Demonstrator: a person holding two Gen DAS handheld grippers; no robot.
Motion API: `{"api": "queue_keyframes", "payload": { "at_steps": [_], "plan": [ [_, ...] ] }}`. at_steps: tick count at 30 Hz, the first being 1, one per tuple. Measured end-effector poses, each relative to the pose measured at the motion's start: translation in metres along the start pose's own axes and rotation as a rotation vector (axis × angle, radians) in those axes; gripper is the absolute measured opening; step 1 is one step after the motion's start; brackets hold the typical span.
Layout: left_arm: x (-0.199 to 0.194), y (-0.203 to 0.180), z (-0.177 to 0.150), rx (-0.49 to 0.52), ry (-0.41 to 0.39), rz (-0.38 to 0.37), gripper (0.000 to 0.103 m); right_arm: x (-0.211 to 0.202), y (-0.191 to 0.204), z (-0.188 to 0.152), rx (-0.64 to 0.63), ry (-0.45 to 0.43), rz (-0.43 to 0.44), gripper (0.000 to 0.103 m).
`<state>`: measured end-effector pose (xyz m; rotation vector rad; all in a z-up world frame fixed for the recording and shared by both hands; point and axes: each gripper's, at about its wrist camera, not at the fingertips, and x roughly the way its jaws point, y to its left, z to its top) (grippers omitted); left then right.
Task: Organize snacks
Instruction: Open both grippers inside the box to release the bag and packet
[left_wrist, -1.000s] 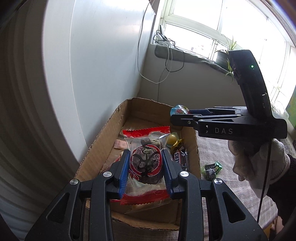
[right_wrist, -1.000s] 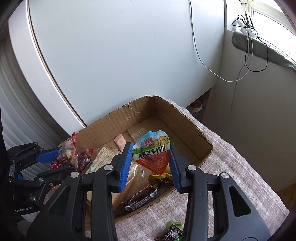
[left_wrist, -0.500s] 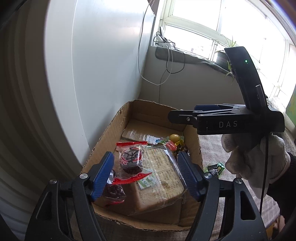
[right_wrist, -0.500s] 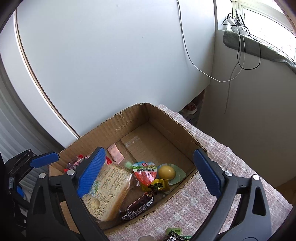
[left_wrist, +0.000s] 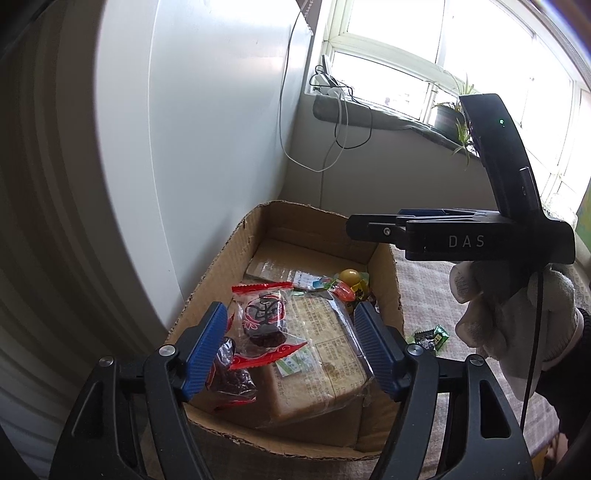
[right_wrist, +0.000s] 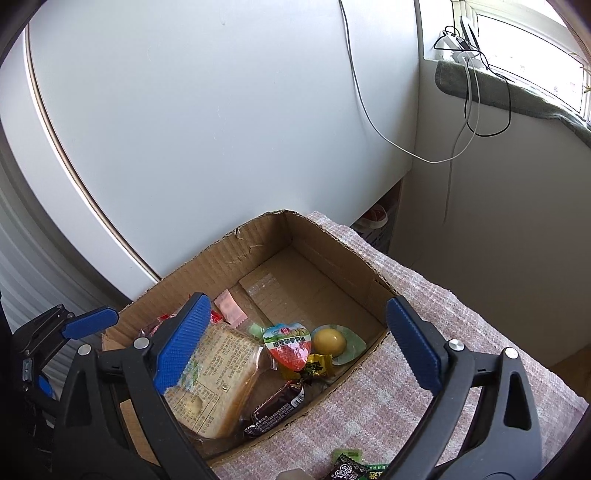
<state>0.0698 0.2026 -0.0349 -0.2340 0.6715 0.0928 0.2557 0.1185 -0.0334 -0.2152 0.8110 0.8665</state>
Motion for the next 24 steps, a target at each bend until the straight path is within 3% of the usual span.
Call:
{"api": "queue_keyframes", "payload": {
  "at_steps": [24],
  "plan": [
    [-0.011,-0.011,0.002,0.023,-0.013,0.003,0.072,-0.03,0.002,-0.01,0.024,-0.026,0.011,0.098]
  ]
}}
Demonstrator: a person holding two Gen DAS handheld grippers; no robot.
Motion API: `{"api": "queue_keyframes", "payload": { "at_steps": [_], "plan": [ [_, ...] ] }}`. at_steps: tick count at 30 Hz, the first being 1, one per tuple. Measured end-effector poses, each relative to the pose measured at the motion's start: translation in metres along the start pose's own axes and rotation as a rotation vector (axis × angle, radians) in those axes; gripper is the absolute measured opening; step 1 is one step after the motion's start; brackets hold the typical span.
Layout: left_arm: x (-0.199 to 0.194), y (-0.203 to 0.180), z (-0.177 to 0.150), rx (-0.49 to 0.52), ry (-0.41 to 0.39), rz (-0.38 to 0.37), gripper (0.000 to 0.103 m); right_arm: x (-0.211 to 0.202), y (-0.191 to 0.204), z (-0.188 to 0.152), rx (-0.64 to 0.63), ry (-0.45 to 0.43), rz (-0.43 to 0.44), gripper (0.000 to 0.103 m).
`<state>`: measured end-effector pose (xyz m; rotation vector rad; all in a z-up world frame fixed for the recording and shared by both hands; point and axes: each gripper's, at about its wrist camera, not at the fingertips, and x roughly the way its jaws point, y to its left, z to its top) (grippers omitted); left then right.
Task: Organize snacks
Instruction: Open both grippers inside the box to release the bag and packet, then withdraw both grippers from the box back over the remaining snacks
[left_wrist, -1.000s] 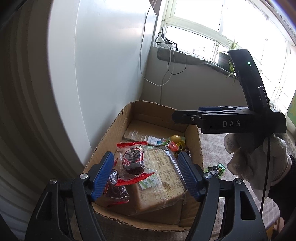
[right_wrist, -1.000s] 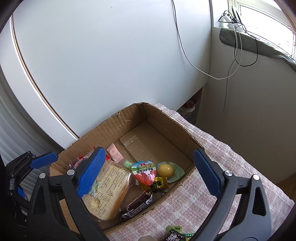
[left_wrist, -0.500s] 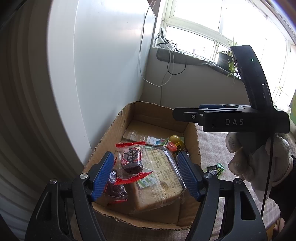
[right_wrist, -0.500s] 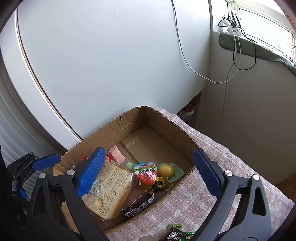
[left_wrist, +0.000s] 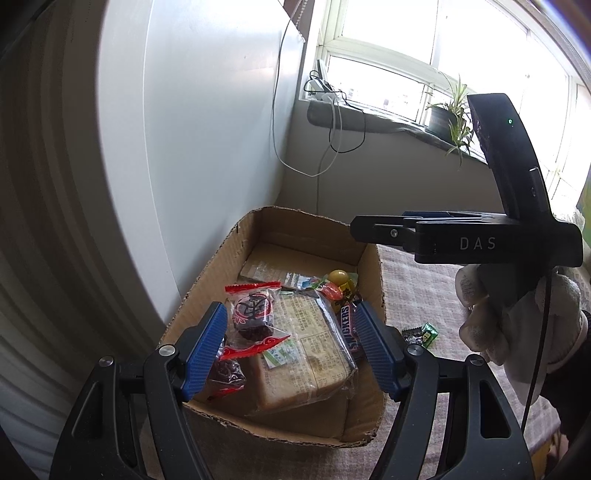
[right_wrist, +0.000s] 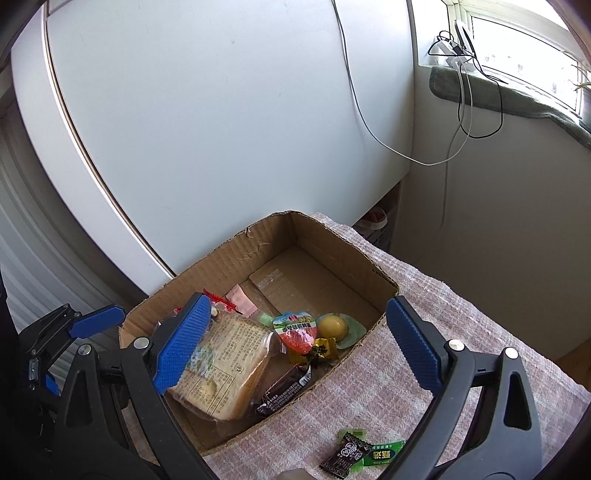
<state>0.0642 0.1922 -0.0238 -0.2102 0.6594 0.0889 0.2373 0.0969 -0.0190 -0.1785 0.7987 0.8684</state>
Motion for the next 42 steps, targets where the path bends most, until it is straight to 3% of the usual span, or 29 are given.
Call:
{"api": "queue_keyframes", "payload": {
  "at_steps": [11,26,34,38,42],
  "plan": [
    [-0.009,-0.024,-0.003,0.029,-0.003,-0.034,0.072,-0.051,-0.024,-0.028,-0.019,-0.029,-0.049,0.098],
    [0.007,-0.098,-0.023,0.11,0.064,-0.143,0.071,-0.115,-0.106,-0.086,0.032,0.016,-0.17,0.098],
    [0.03,-0.13,-0.04,0.111,0.139,-0.197,0.057,-0.118,-0.149,-0.117,0.076,0.065,-0.195,0.098],
    [0.048,-0.138,-0.047,0.109,0.181,-0.187,0.05,-0.109,-0.161,-0.127,0.08,0.088,-0.193,0.097],
    [0.063,-0.139,-0.047,0.101,0.201,-0.159,0.045,-0.103,-0.169,-0.135,0.084,0.102,-0.186,0.089]
  ]
}}
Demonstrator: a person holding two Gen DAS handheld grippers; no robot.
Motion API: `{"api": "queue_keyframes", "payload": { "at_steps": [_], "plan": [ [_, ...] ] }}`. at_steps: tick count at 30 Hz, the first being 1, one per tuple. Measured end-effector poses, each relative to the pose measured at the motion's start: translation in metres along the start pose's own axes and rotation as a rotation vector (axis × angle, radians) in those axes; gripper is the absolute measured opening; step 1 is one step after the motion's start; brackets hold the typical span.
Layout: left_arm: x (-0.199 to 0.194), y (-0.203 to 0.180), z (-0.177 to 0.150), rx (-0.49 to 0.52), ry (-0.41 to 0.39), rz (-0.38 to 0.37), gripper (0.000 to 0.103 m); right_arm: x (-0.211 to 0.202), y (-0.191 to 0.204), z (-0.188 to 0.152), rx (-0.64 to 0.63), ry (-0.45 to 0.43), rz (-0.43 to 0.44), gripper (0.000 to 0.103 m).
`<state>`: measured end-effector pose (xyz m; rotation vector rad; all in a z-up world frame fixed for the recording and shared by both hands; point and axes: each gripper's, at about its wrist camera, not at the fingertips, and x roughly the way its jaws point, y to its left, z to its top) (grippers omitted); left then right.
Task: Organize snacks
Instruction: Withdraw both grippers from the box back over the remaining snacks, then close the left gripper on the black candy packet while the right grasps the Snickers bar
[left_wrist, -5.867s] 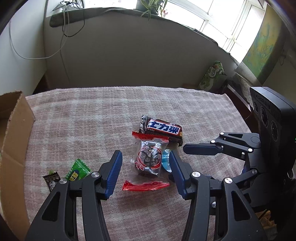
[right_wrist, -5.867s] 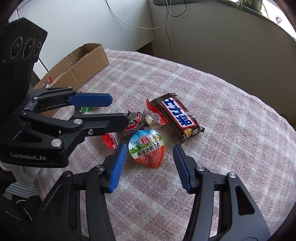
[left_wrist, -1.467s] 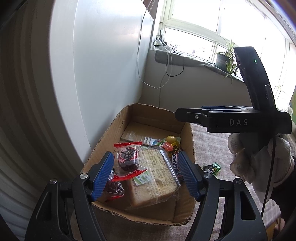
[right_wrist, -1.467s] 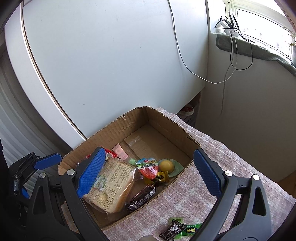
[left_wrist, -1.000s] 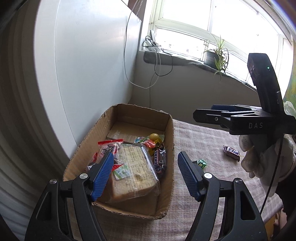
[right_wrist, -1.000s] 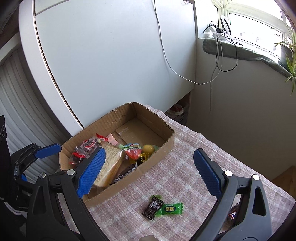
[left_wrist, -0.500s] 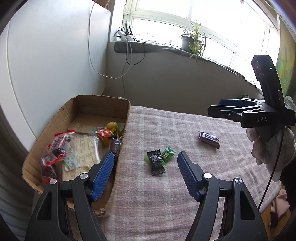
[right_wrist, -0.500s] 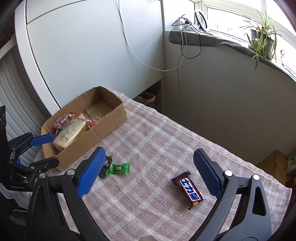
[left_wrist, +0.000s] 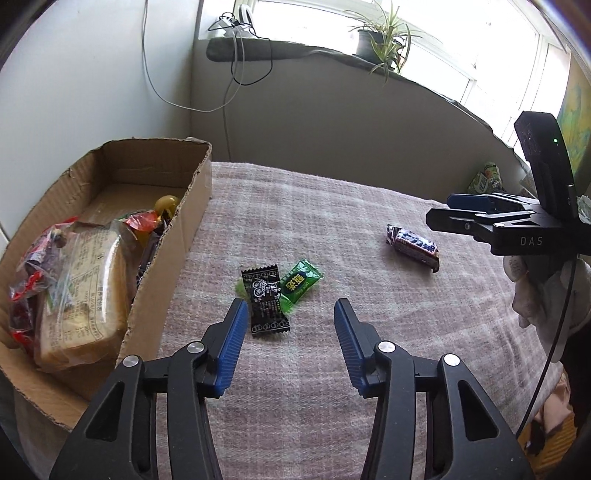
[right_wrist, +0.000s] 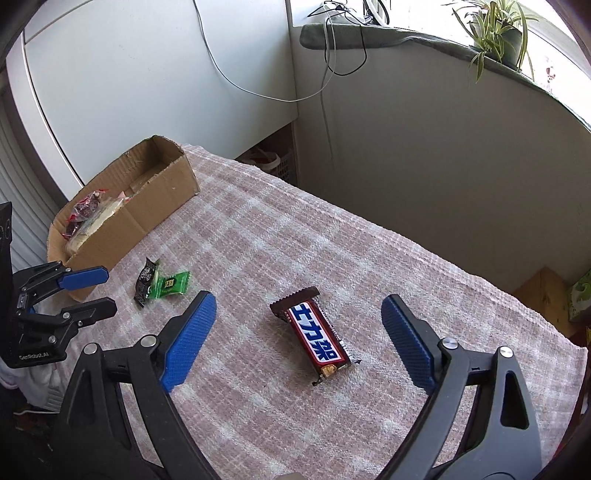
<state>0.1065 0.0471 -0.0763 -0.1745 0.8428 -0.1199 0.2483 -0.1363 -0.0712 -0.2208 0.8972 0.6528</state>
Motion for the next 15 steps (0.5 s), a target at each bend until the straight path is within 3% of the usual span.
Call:
{"api": "queue_keyframes", "payload": {
  "at_steps": [4,8,15],
  "plan": [
    [0.012,0.003,0.003,-0.008,0.017,0.022,0.043,0.008,-0.007,-0.005,0.001,0.012,0.006,0.085],
    [0.022,0.004,0.002,-0.01,0.038,0.043,0.039,0.018,-0.011,-0.009,0.006,0.036,0.026,0.074],
    [0.032,0.005,0.003,-0.01,0.058,0.067,0.039,0.029,-0.008,-0.011,-0.021,0.063,0.035,0.068]
  ]
}}
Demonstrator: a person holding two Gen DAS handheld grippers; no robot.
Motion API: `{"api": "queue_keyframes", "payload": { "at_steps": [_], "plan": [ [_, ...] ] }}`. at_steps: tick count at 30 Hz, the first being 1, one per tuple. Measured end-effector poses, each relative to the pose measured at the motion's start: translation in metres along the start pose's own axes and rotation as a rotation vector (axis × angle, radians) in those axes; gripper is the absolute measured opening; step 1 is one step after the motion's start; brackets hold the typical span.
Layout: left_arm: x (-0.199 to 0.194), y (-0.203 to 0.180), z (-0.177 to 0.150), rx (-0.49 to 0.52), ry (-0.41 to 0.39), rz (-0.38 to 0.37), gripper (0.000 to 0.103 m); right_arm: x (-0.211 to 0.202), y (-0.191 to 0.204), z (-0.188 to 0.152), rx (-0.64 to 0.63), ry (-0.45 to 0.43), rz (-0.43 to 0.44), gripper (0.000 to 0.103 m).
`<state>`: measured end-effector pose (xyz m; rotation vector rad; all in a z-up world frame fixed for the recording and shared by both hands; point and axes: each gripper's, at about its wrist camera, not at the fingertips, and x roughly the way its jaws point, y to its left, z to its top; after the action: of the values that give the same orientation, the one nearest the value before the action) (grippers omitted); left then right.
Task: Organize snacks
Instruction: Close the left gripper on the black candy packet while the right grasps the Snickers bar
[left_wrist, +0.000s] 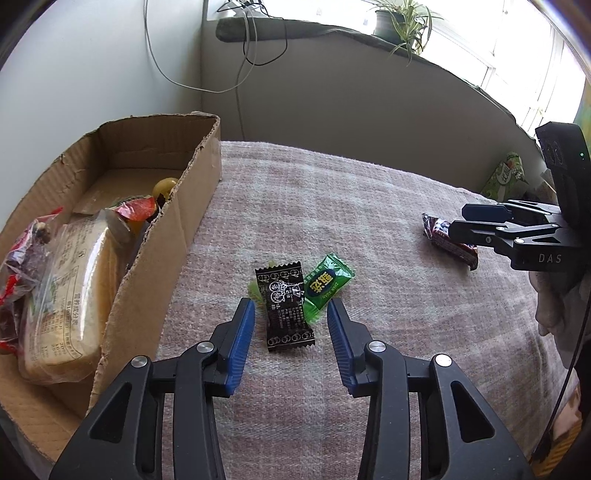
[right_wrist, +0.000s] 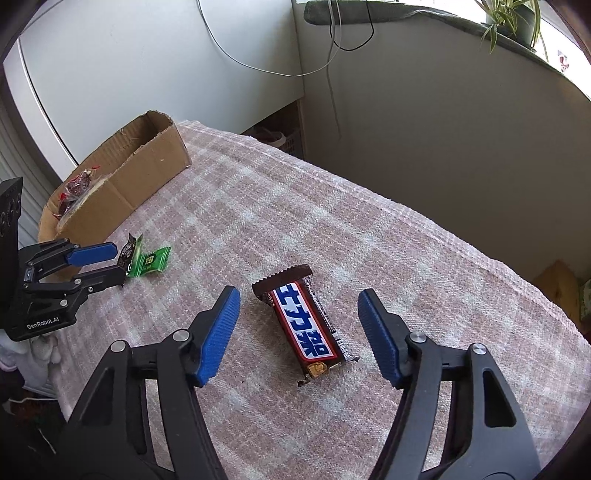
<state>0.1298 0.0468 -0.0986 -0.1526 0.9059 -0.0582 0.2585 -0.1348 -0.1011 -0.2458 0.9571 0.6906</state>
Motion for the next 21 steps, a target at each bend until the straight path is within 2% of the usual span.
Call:
{"api": "queue_keyframes", "payload": {
  "at_steps": [2,6,10,12,17,21],
  "plan": [
    [0.002,0.002,0.0,-0.006,0.006,0.001,0.039,0.003,0.001,0.0,-0.005,0.007,0.002,0.067],
    [0.007,0.001,-0.001,0.0,0.02,0.003,0.032,0.011,0.004,0.0,-0.018,0.034,0.001,0.057],
    [0.011,0.001,0.0,0.0,0.024,0.006,0.026,0.016,0.007,-0.001,-0.024,0.054,-0.005,0.052],
    [0.012,0.001,0.0,0.0,0.025,0.006,0.022,0.017,0.007,-0.002,-0.025,0.059,-0.013,0.045],
    [0.013,-0.002,-0.001,0.011,0.018,0.011,0.022,0.021,0.006,-0.004,-0.022,0.083,-0.016,0.03],
    [0.012,0.0,-0.001,0.004,0.01,-0.002,0.022,0.019,0.006,-0.006,-0.013,0.085,-0.021,0.03]
  ]
}}
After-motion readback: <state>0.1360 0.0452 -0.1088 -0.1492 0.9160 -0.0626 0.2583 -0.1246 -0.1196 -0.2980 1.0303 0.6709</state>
